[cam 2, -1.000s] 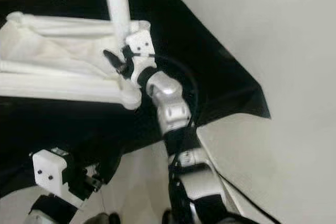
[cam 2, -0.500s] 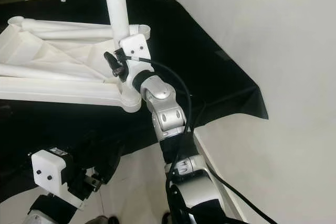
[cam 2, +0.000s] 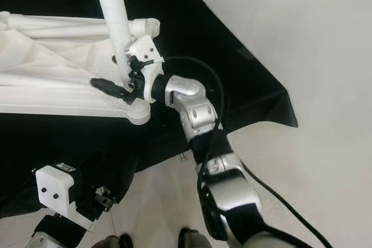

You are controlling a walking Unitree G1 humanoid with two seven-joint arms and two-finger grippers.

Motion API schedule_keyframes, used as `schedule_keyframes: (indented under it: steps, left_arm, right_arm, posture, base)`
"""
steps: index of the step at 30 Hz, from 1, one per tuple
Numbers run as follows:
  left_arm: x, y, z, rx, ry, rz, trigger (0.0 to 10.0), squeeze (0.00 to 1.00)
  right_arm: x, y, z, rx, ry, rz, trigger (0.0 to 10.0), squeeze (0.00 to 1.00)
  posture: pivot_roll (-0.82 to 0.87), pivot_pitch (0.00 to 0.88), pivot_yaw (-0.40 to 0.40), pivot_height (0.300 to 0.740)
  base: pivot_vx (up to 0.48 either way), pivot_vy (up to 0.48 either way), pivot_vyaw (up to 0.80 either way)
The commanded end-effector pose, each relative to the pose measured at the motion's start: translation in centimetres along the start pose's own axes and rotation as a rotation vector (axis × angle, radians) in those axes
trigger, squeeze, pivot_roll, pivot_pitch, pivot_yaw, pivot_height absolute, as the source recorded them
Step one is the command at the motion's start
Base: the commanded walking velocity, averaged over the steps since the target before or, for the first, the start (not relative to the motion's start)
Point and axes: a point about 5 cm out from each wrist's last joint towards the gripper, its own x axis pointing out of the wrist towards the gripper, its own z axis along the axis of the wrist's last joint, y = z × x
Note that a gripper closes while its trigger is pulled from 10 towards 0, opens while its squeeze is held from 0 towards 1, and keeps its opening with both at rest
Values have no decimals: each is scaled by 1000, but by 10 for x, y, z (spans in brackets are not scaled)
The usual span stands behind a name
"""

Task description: Building children table

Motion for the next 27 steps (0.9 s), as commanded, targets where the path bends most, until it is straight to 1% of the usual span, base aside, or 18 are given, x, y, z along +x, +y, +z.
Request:
schedule_keyframes:
  steps: [1, 3, 8, 9, 10, 11, 14, 15, 16, 17, 19, 22, 26, 27]
  left_arm:
    - [-2, -1, 0, -4, 10, 5, 10000, 0]
    - [-2, -1, 0, -3, 10, 6, 10000, 0]
    - [-2, 0, 0, -2, 11, 6, 10000, 0]
    - [-3, 0, 0, -1, 12, 6, 10000, 0]
    - [-3, 0, 0, -1, 12, 6, 10000, 0]
    - [-3, 0, 0, 0, 16, 4, 10000, 0]
    - [-3, 0, 0, 1, 18, 4, 10000, 0]
    - [-3, 0, 0, 1, 19, 4, 10000, 0]
    - [-3, 0, 0, 1, 19, 4, 10000, 0]
    - [-4, 0, 0, 2, 21, 4, 10000, 0]
    - [-4, 0, 0, 2, 22, 3, 10000, 0]
    - [-4, 0, 0, 1, 24, 3, 10000, 0]
    - [-4, 0, 0, 0, 26, 0, 10000, 0]
    - [-4, 0, 0, -1, 26, -1, 10000, 0]
  right_arm:
    - [4, 4, 0, -18, 2, 83, 10000, 0]
    - [5, 3, 6, -36, -15, 177, 10000, 0]
    - [7, 0, 15, -38, -40, 228, 10000, 0]
    - [9, -2, 21, -24, -66, 259, 10000, 0]
    - [9, -2, 21, -24, -66, 259, 10000, 0]
    - [11, -4, 30, -12, -104, 324, 10000, 0]
    - [12, -4, 31, -9, -113, 341, 10000, 0]
    - [12, -3, 32, -8, -114, 353, 6471, 0]
    - [12, -3, 32, -8, -114, 353, 6471, 0]
    - [13, -3, 32, 2, -122, 375, 0, 0]
    - [13, -3, 33, 8, -132, 401, 0, 0]
    - [13, -3, 33, 6, -136, 408, 0, 0]
    - [11, -5, 32, -1, -142, 384, 0, 0]
    - [10, -6, 31, -13, -134, 353, 0, 0]
  posture:
    - [82, 240, -61, 740]
    - [78, 242, -61, 740]
    - [84, 245, -55, 740]
    - [85, 246, -53, 740]
    - [85, 246, -53, 740]
    - [94, 247, -47, 740]
    - [94, 247, -47, 740]
    - [95, 248, -45, 740]
    - [95, 248, -45, 740]
    - [95, 249, -42, 740]
    - [94, 248, -39, 740]
    - [91, 247, -37, 740]
    - [87, 245, -35, 740]
    - [81, 242, -37, 740]
  base:
    - [0, 0, 0]
    - [0, 0, 0]
    - [0, 0, 0]
    - [0, 0, 0]
    - [0, 0, 0]
    - [0, 0, 0]
    - [0, 0, 0]
    - [0, 0, 0]
    - [0, 0, 0]
    - [0, 0, 0]
    - [0, 0, 0]
    - [0, 0, 0]
    - [0, 0, 0]
    - [0, 0, 0]
